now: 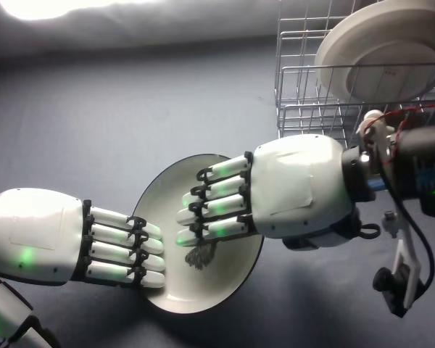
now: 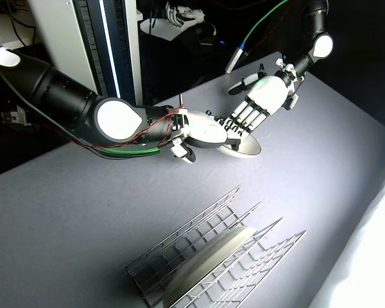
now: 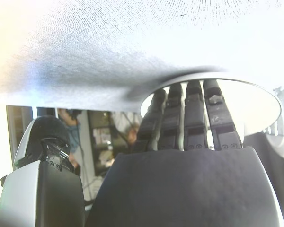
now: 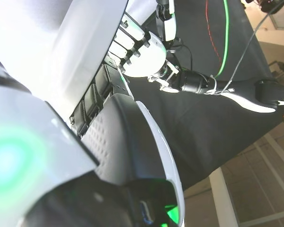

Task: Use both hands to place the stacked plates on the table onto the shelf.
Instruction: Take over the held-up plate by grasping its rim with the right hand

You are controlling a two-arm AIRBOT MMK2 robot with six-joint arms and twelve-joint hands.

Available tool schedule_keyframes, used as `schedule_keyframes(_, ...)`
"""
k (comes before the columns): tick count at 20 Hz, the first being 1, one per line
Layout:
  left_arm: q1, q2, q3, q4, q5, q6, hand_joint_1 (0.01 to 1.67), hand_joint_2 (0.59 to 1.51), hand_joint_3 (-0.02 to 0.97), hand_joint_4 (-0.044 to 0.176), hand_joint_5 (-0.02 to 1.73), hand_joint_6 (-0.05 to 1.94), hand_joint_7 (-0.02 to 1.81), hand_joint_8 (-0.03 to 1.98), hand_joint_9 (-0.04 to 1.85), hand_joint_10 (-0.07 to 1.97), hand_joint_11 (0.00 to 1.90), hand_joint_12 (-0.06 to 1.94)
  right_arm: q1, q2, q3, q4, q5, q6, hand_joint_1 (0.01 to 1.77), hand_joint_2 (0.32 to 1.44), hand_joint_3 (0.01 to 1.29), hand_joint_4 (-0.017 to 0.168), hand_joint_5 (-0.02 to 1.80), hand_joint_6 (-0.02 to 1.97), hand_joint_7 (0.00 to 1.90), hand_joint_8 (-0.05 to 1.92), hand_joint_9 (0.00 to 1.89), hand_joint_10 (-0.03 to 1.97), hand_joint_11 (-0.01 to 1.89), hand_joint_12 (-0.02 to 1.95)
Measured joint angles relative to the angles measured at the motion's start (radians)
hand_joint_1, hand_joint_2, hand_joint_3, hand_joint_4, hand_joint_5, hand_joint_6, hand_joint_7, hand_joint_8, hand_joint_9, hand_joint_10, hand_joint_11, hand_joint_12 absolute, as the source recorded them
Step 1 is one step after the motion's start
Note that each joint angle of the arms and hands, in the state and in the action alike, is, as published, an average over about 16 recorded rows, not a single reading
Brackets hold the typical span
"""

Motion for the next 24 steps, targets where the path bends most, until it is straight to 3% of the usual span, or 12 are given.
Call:
schedule_keyframes(10,0.0,-0.002,0.002,0.001,-0.001,0.0,0.02,1.106,-0.003,-0.012,0.05,-0.03,0.07,-0.02,0.08,-0.02,0.02,0.14,0.008,-0.089,0.058,0.003,-0.039,-0.014,1.25,1.05,0.01,0.004,0.08,0.03,0.07,0.02,0.13,0.03,0.02,0.88)
schedule_keyframes(24,0.0,-0.004,0.003,0.002,-0.003,0.0,0.02,1.105,-0.003,-0.011,0.05,-0.03,0.07,-0.02,0.08,-0.02,0.02,0.14,0.019,-0.117,0.075,0.016,-0.056,-0.037,1.22,1.06,0.01,0.004,0.24,0.04,0.28,0.02,0.29,0.05,0.03,1.1)
